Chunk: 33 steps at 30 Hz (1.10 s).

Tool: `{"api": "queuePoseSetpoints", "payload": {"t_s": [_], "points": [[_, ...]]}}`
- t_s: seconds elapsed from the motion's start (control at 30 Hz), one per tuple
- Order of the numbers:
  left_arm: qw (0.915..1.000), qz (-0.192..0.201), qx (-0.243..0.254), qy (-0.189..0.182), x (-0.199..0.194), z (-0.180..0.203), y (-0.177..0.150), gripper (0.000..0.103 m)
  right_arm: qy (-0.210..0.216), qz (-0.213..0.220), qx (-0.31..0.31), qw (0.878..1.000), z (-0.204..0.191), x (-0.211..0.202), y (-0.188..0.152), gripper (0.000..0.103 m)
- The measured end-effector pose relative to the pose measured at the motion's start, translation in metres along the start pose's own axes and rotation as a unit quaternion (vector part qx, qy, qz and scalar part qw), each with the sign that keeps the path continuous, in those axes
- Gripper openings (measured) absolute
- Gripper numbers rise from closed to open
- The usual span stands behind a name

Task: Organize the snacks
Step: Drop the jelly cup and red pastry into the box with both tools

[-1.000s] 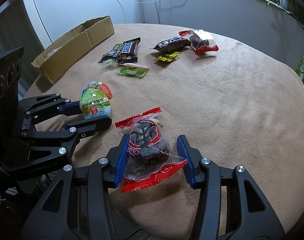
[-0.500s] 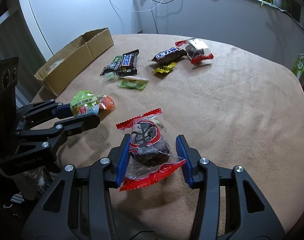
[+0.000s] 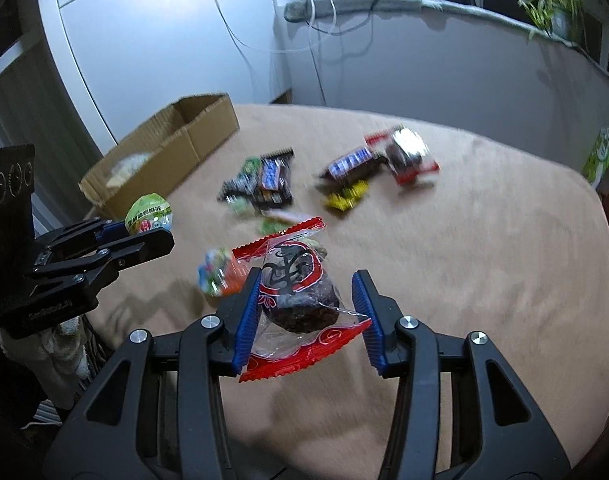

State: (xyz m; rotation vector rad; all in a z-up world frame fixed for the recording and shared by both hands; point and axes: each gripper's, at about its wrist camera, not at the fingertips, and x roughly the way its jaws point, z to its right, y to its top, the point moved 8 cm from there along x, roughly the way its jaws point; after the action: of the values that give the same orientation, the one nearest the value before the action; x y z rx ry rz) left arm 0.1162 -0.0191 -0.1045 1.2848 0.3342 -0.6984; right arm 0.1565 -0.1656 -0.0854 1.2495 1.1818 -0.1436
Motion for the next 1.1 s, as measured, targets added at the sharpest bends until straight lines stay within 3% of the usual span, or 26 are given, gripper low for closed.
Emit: {"api": "queuePoseSetpoints", "payload": {"t_s": [0.23, 0.5, 0.83, 0.97, 1.1], "points": [[0.9986, 0.023, -0.034, 0.034, -0.019, -0.052, 0.022, 0.031, 0.020, 0.020, -0.025, 0.999, -0.035, 0.013, 0.052, 0.047], [0.9919, 0.047, -0.079, 0.087, -0.035, -0.125, 0.045, 0.031, 0.075, 0.024, -0.043, 0.996, -0.095, 0.042, 0.109, 0.047], [0.9805, 0.070, -0.125, 0.134, -0.040, -0.186, 0.056, 0.031, 0.098, 0.004, -0.056, 0.994, -0.151, 0.093, 0.145, 0.047], [0.9755, 0.086, -0.151, 0.134, -0.037, -0.200, 0.059, 0.031, 0.095, -0.005, -0.071, 0.993, -0.166, 0.110, 0.152, 0.047], [0.9769, 0.076, -0.145, 0.138, -0.032, -0.203, 0.059, 0.031, 0.093, -0.014, -0.077, 0.993, -0.174, 0.126, 0.158, 0.047]]}}
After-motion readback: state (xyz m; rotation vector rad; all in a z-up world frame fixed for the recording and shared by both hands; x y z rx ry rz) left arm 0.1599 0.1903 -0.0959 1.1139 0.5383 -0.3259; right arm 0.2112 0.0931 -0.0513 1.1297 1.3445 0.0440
